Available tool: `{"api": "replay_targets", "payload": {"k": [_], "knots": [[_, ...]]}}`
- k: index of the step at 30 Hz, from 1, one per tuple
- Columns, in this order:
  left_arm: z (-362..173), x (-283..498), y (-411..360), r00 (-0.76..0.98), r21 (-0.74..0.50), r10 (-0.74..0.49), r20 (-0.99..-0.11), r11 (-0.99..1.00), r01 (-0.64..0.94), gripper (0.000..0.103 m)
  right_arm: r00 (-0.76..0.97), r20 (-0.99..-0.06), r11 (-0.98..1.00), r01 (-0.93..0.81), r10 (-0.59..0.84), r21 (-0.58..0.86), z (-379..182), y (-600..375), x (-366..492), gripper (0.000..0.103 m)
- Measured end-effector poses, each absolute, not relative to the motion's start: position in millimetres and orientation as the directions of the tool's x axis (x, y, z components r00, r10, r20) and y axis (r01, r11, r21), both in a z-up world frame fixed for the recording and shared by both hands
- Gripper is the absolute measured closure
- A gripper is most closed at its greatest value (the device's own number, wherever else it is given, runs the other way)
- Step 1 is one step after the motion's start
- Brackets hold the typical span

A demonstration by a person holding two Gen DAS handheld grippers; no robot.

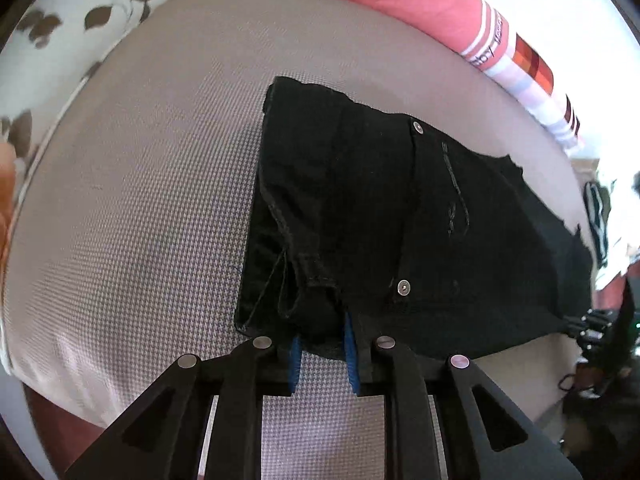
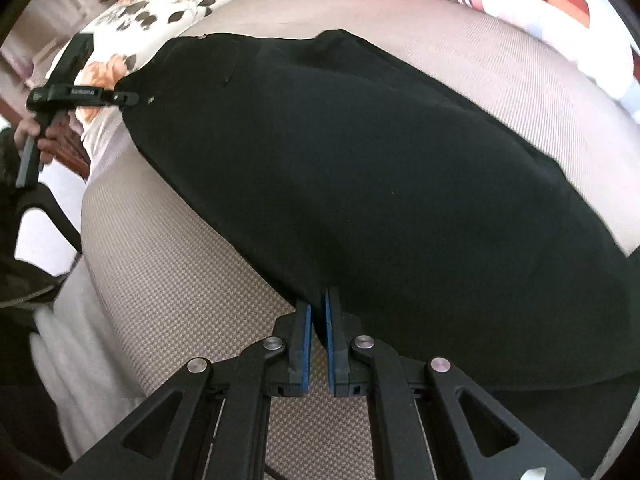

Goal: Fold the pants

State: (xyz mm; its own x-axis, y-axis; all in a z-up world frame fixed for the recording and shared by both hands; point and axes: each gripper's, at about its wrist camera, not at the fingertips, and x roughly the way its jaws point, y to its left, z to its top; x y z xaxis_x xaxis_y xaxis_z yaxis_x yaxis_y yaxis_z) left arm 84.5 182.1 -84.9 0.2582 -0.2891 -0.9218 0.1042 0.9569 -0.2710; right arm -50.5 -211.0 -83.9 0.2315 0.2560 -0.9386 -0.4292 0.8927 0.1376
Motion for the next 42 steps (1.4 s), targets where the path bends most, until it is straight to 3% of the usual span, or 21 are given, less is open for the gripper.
{"api": "replay_targets", "payload": {"k": [4, 6, 12, 16, 21, 25, 32, 34, 36, 42], "knots": [[-81.5, 86.4, 183.0, 0.253, -0.282, -0.291, -0.923, 0.957, 0.074, 0.072, 0.228, -0.937, 0.9, -0.408, 0.263, 0.153, -92.7, -214.4, -47.1, 0.096], [-70.6, 82.3, 190.2, 0.261, -0.292, -0.29, -0.921, 0.956, 0.031, 0.054, 0.228, -0.931, 0.907, -0.378, 0.284, 0.184, -91.8, -220.1, -46.2, 0.096], [-9.6, 58.6, 172.4, 0.444, -0.165, -0.192, -0.875, 0.981, 0.098, 0.054, 0.266, -0.931, 0.916, -0.377, 0.25, 0.138, -86.3, -222.4, -53.5, 0.082], [8.9, 41.4, 92.8, 0.464, -0.137, -0.298, -0.834, 0.927, 0.35, 0.054, 0.297, -0.922, 0.926, -0.352, 0.25, 0.137, -80.2, -228.7, -55.6, 0.08], [-18.5, 18.3, -27.5, 0.33, -0.125, -0.437, -0.837, 0.739, 0.662, 0.054, 0.351, -0.901, 0.939, -0.312, 0.254, 0.143, -70.6, -235.8, -47.9, 0.081], [-38.5, 14.1, -89.0, 0.255, -0.139, -0.481, -0.839, 0.641, 0.755, 0.054, 0.368, -0.889, 0.944, -0.283, 0.271, 0.171, -68.0, -238.2, -42.8, 0.081], [-76.3, 1.0, -168.5, 0.188, -0.073, -0.456, -0.87, 0.497, 0.864, 0.054, 0.384, -0.872, 0.942, -0.259, 0.303, 0.214, -67.7, -235.2, -37.9, 0.081], [-90.1, -1.6, -187.2, 0.187, -0.037, -0.417, -0.889, 0.473, 0.88, 0.057, 0.381, -0.87, 0.94, -0.259, 0.312, 0.223, -67.5, -236.1, -38.2, 0.081], [-102.1, -0.6, -194.1, 0.179, -0.036, -0.398, -0.9, 0.476, 0.879, 0.09, 0.374, -0.869, 0.938, -0.249, 0.324, 0.242, -65.8, -239.3, -39.8, 0.08], [-102.3, -1.4, -197.3, 0.196, -0.05, -0.417, -0.888, 0.51, 0.859, 0.094, 0.416, -0.843, 0.94, -0.174, 0.341, 0.294, -40.9, -281.9, -60.1, 0.078]]}}
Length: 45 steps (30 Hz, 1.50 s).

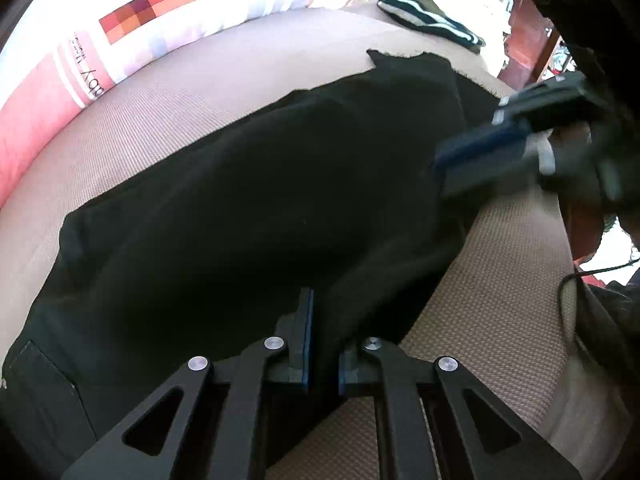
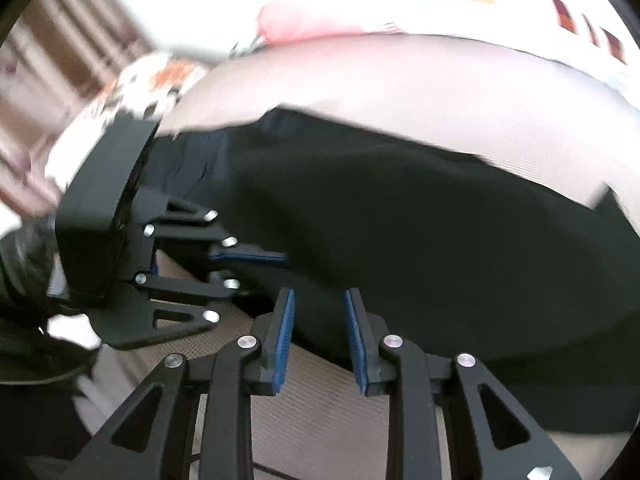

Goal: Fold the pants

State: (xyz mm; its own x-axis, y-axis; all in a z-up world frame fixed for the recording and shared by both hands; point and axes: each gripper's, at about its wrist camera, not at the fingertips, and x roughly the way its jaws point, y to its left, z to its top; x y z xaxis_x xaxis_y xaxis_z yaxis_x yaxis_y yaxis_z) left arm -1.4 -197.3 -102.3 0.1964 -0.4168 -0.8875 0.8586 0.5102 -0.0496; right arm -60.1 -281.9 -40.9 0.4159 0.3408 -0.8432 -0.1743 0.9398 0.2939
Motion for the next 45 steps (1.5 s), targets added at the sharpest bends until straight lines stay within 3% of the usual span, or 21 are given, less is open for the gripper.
{"api": "replay_targets", "payload": {"k": [4, 8, 10, 15, 16, 17, 24, 30, 33, 35, 39, 45], "knots": [[-98.4, -7.0, -192.7, 0.241, -0.001, -0.403, -0.883, 0.515, 0.857, 0.094, 0.504, -0.838, 0.945, 0.117, 0.208, 0.305, -36.6, -371.3, -70.2, 0.075], [-99.1, -10.2, -190.8, 0.257, 0.014, -0.404, -0.878, 0.515, 0.857, 0.094, 0.529, -0.847, 0.816, 0.467, 0.05, 0.34, -52.4, -467.3, -86.9, 0.074], [-100.8, -8.7, -191.6, 0.249, 0.008, -0.403, -0.88, 0.514, 0.858, 0.094, 0.567, -0.821, 0.71, 0.547, 0.076, 0.443, -66.3, -501.9, -96.9, 0.074], [-102.1, -4.6, -190.1, 0.244, -0.024, -0.419, -0.875, 0.54, 0.841, 0.094, 0.608, -0.784, 0.592, 0.59, 0.121, 0.549, -90.0, -523.3, -98.0, 0.077], [-102.6, -4.1, -189.4, 0.241, -0.032, -0.421, -0.875, 0.547, 0.837, 0.094, 0.615, -0.778, 0.576, 0.59, 0.133, 0.565, -92.6, -523.2, -97.8, 0.088], [-102.4, -4.6, -189.0, 0.242, -0.035, -0.424, -0.873, 0.55, 0.835, 0.094, 0.627, -0.765, 0.564, 0.584, 0.143, 0.584, -92.2, -523.1, -97.7, 0.093], [-103.0, -1.0, -180.5, 0.225, -0.1, -0.465, -0.856, 0.576, 0.811, 0.094, 0.65, -0.746, 0.635, 0.518, 0.143, 0.573, -37.9, -511.5, -60.4, 0.096], [-105.5, 5.3, -170.5, 0.2, -0.178, -0.489, -0.849, 0.621, 0.764, 0.094, 0.643, -0.745, 0.755, 0.396, 0.178, 0.523, -5.9, -471.2, 51.2, 0.096], [-108.5, 5.3, -168.5, 0.195, -0.198, -0.49, -0.85, 0.638, 0.744, 0.094, 0.603, -0.75, 0.764, 0.339, 0.271, 0.549, -14.9, -448.6, 106.9, 0.088], [-109.3, 5.5, -167.2, 0.197, -0.209, -0.493, -0.848, 0.651, 0.73, 0.094, 0.596, -0.748, 0.789, 0.293, 0.291, 0.54, -17.5, -437.9, 122.7, 0.071], [-110.3, 7.5, -163.0, 0.188, -0.24, -0.506, -0.842, 0.662, 0.71, 0.094, 0.609, -0.736, 0.795, 0.269, 0.296, 0.543, -16.6, -441.9, 112.3, 0.071], [-111.5, 11.7, -158.0, 0.168, -0.278, -0.524, -0.835, 0.665, 0.694, 0.094, 0.57, -0.8, 0.747, 0.446, 0.188, 0.493, -42.4, -512.0, 58.5, 0.072]]}}
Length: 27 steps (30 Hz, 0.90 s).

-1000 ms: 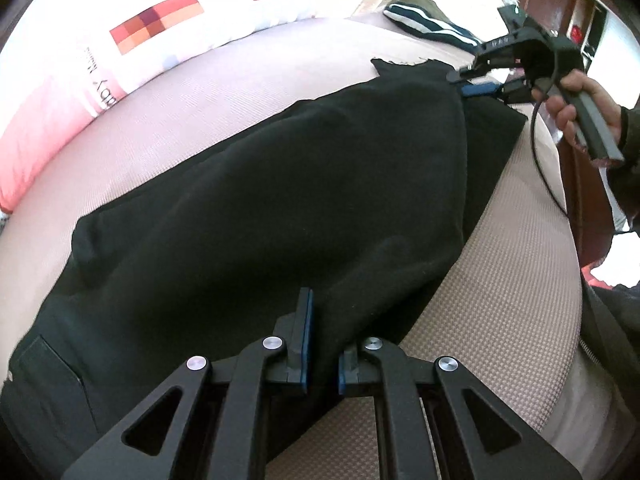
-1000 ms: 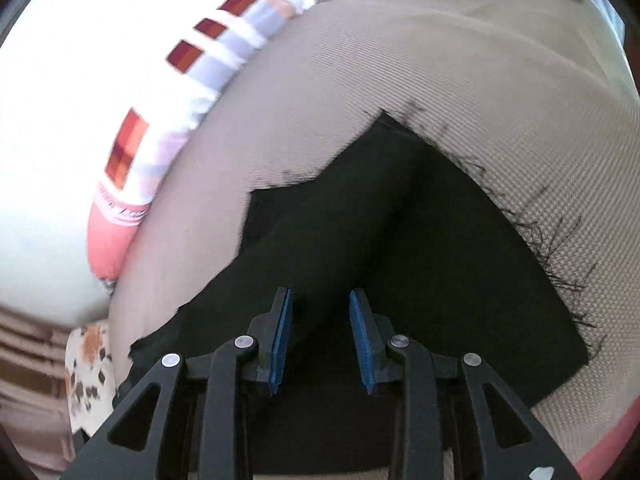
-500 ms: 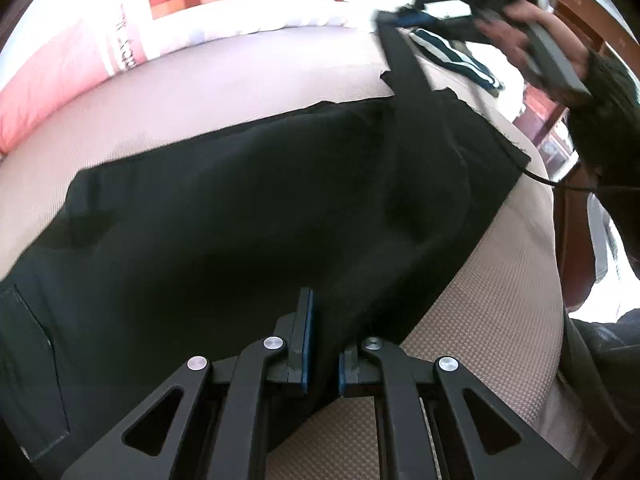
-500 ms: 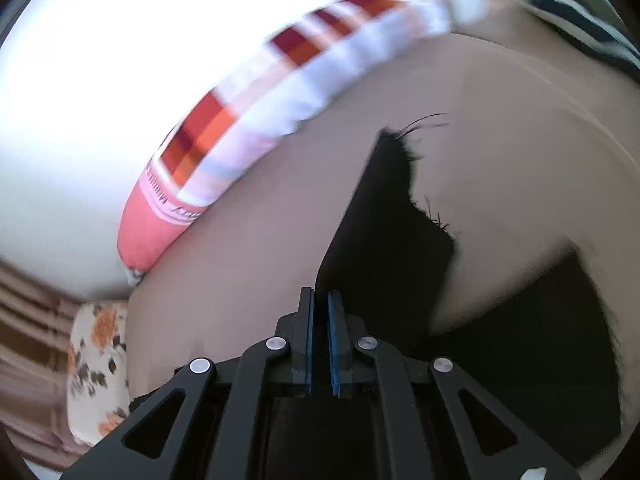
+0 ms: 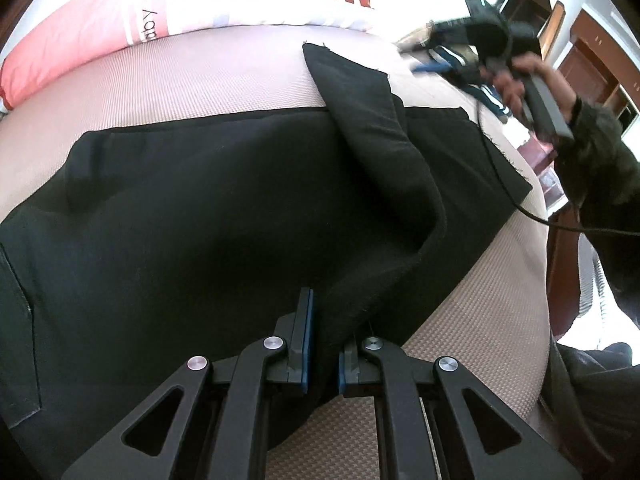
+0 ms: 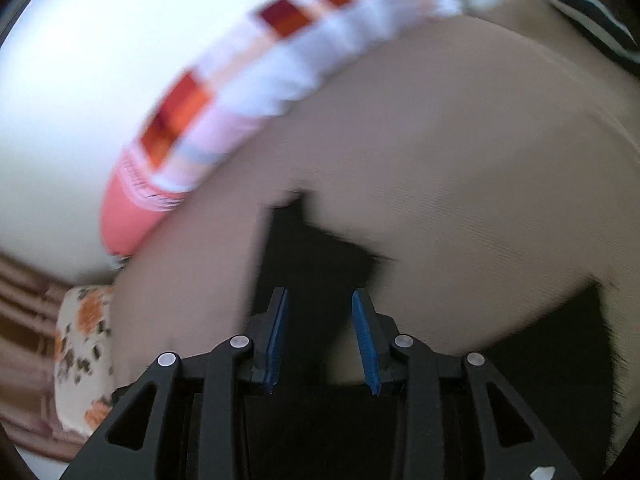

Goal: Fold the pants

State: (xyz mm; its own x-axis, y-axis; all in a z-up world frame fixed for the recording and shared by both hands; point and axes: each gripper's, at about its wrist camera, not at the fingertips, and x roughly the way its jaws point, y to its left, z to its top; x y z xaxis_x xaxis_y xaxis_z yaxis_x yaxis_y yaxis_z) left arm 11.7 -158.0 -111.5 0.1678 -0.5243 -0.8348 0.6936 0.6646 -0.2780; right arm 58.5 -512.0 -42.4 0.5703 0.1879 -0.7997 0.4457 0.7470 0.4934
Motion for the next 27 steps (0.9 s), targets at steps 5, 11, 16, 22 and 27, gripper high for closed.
{"api": "replay_targets", "payload": {"k": [5, 11, 16, 22, 27], "knots": [[-111.0, 12.7, -157.9, 0.16, -0.289, -0.522, -0.838, 0.673, 0.68, 0.094, 0.565, -0.786, 0.653, 0.501, 0.25, 0.568, -81.2, -538.2, 49.8, 0.072], [-110.7, 12.4, -158.5, 0.165, -0.285, -0.513, -0.843, 0.685, 0.671, 0.094, 0.611, -0.735, 0.606, 0.476, 0.294, 0.638, -90.9, -536.7, 81.3, 0.075], [-110.2, 12.7, -159.0, 0.168, -0.279, -0.508, -0.845, 0.685, 0.673, 0.094, 0.608, -0.739, 0.634, 0.455, 0.291, 0.625, -83.4, -529.9, 91.8, 0.098], [-108.1, 9.9, -161.1, 0.189, -0.241, -0.49, -0.851, 0.683, 0.69, 0.094, 0.646, -0.76, 0.743, 0.473, 0.074, 0.474, -19.7, -527.5, 27.5, 0.1], [-106.2, -0.5, -169.6, 0.229, -0.165, -0.472, -0.851, 0.655, 0.737, 0.092, 0.56, -0.815, 0.724, 0.623, -0.15, 0.295, -3.9, -538.7, -89.1, 0.1]]}}
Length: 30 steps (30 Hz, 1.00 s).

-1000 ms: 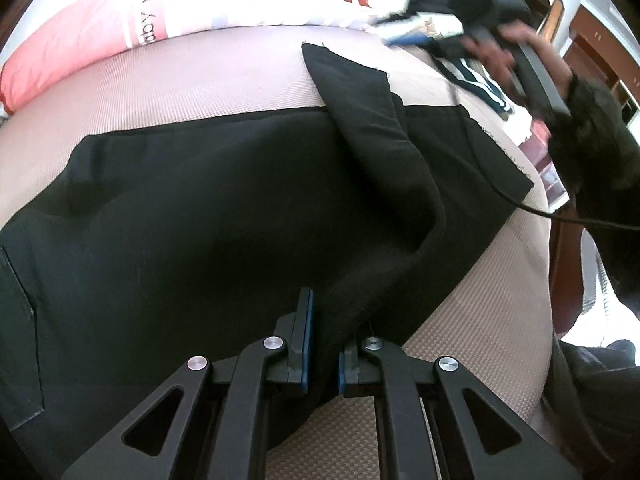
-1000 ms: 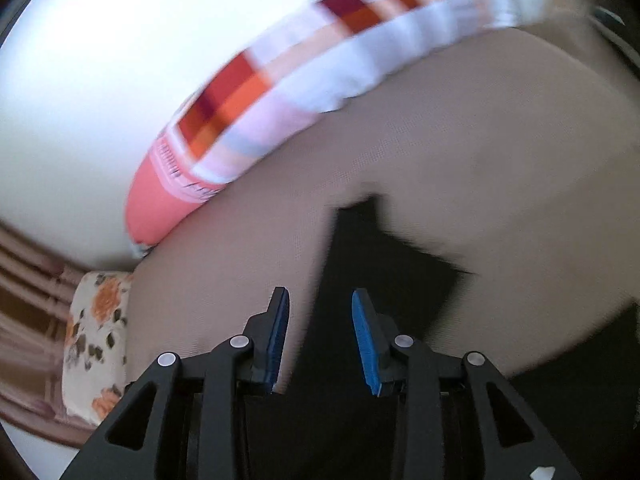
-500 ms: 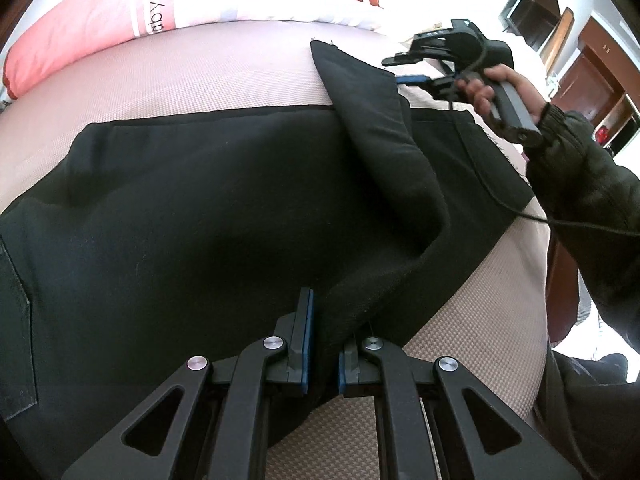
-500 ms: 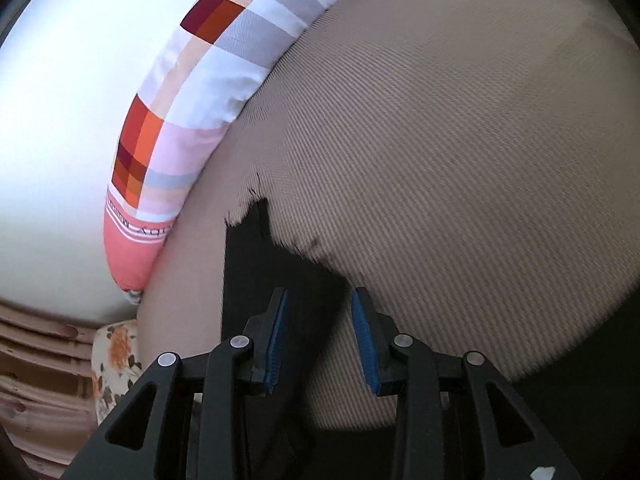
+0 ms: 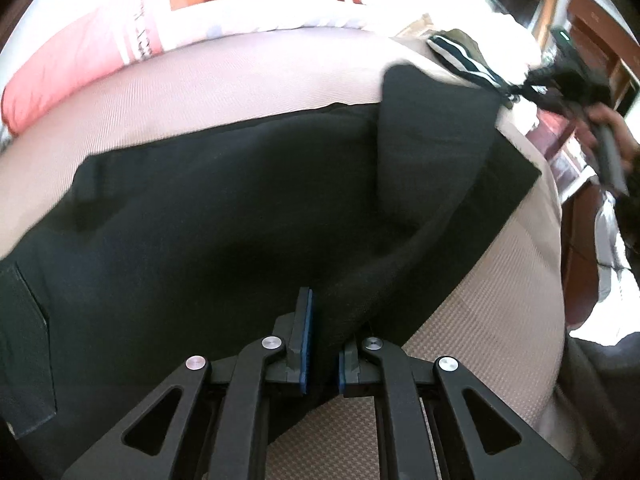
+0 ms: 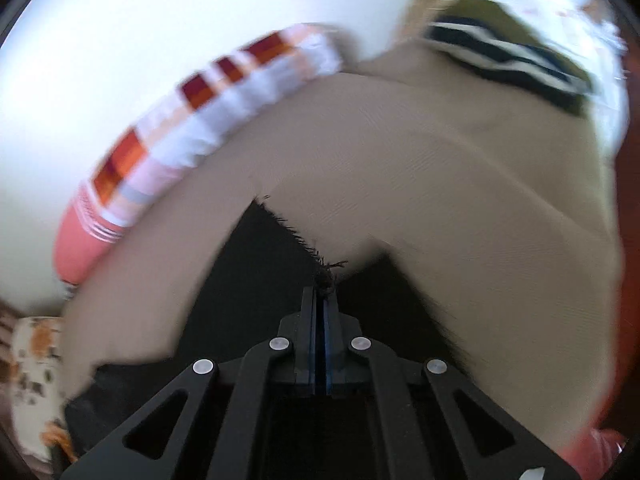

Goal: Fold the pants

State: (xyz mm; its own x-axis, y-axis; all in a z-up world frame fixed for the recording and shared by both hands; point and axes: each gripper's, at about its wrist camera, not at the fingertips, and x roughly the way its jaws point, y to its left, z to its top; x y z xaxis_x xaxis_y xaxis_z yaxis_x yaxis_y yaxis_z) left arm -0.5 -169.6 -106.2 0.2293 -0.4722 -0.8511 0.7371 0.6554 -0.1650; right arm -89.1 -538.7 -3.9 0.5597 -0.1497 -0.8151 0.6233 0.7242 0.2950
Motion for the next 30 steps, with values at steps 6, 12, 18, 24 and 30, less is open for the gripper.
{"api": "replay_targets", "payload": {"k": [6, 12, 18, 24, 30], "knots": [[-109.7, -13.6, -180.2, 0.282, -0.058, -0.433, -0.856, 0.622, 0.781, 0.088, 0.425, -0.882, 0.615, 0.756, -0.203, 0.223, -50.7, -531.2, -176.4, 0.101], [-109.4, -18.9, -183.1, 0.295, -0.013, -0.404, -0.866, 0.607, 0.794, 0.086, 0.416, -0.868, 0.632, 0.757, -0.27, 0.166, -50.6, -522.5, -184.3, 0.101], [-99.3, -14.7, -174.1, 0.196, -0.108, -0.432, -0.88, 0.585, 0.804, 0.061, 0.423, -0.864, 0.627, 0.759, -0.272, 0.175, -54.1, -527.8, -181.1, 0.102], [-73.9, 6.8, -138.9, 0.148, -0.283, -0.557, -0.818, 0.612, 0.738, 0.049, 0.417, -0.862, 0.629, 0.761, -0.288, 0.158, -55.1, -528.1, -176.8, 0.102], [-72.5, 45.6, -115.9, 0.318, -0.212, -0.487, -0.813, 0.758, 0.617, 0.049, 0.425, -0.861, 0.627, 0.76, -0.28, 0.171, -61.7, -533.5, -171.0, 0.102]]}}
